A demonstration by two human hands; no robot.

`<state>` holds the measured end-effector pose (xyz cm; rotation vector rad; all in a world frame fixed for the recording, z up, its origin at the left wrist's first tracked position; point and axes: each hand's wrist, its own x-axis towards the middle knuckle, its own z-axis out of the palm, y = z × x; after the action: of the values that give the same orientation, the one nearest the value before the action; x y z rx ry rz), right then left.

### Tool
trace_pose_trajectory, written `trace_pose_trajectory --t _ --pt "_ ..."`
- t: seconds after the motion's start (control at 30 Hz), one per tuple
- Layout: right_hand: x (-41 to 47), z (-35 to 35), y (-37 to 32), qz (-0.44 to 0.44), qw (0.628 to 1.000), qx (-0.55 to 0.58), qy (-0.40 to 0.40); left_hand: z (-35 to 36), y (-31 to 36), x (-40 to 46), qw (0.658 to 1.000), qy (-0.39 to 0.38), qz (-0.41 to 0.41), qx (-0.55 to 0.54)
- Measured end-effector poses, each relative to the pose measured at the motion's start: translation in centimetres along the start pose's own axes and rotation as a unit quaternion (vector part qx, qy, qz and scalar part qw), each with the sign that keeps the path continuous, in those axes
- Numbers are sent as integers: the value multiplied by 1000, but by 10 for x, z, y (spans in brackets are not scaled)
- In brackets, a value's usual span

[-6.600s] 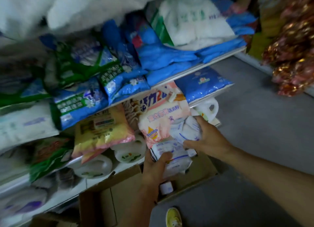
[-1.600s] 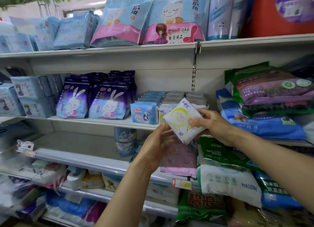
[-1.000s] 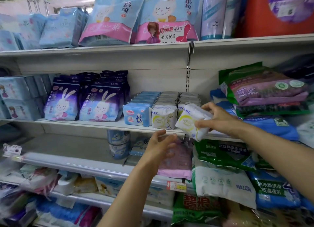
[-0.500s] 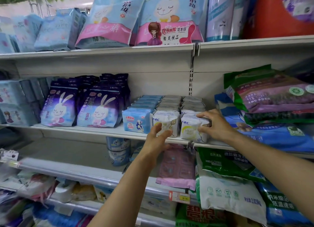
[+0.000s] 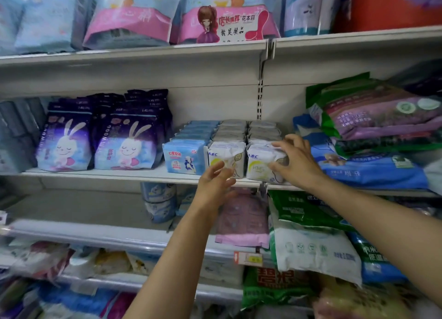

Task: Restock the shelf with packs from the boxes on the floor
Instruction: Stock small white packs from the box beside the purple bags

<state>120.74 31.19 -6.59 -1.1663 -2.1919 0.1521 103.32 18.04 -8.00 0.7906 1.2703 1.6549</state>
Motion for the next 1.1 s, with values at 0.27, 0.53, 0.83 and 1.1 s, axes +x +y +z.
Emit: trace_pose_trajectory --t 0.27,0.53,0.83,1.1 --pt "-73 9 -9 -97 990 25 95 -4 -39 -29 999 0 -26 -43" --pt "-185 23 36 -17 994 21 -109 12 -128 -66 989 -32 -144 -25" --pt "-274 -17 129 92 980 18 -178 90 -198 -103 970 -78 -230 30" --pt "-386 -72 277 277 940 114 -166 225 -293 -165 940 -110 -321 44"
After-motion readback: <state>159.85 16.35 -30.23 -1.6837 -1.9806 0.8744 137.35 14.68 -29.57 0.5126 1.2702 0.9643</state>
